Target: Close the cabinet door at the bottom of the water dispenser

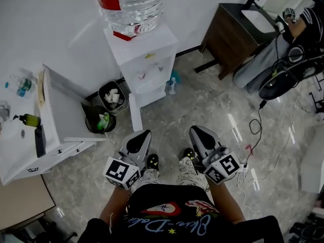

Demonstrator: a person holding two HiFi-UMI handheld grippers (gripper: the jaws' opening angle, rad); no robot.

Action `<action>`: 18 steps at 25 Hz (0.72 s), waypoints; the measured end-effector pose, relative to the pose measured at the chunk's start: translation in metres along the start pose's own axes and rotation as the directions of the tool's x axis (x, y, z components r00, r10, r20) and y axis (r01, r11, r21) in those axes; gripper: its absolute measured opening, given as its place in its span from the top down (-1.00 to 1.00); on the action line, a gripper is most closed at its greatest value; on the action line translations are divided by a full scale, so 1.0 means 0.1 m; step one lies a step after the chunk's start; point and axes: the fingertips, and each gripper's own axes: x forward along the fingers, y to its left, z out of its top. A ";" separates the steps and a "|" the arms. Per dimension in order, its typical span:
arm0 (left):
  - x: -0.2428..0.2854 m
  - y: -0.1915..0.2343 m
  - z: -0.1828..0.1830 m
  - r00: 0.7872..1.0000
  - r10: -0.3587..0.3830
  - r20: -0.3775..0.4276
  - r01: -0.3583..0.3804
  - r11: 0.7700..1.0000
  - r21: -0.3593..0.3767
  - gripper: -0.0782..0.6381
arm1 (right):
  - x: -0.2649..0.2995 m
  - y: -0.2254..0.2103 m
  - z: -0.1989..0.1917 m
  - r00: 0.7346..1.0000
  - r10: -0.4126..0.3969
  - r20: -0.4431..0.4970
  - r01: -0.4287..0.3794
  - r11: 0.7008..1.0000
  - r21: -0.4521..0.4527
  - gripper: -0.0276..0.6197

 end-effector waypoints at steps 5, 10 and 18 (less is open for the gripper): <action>0.19 0.17 -0.05 0.981 0.191 0.014 -0.191 0.981 -0.024 0.79 | 0.31 -0.34 -0.04 0.990 0.134 -0.048 -0.134 0.991 -0.008 0.86; 0.43 0.21 -0.49 0.951 0.305 0.041 -0.297 0.945 -0.140 0.79 | 0.55 -0.59 -0.44 0.957 0.270 -0.105 -0.270 0.963 0.013 0.86; 0.76 0.61 -1.48 0.937 0.340 0.078 -0.328 0.935 -0.134 0.79 | 0.91 -1.10 -1.71 0.964 0.240 -0.111 -0.240 0.971 0.015 0.86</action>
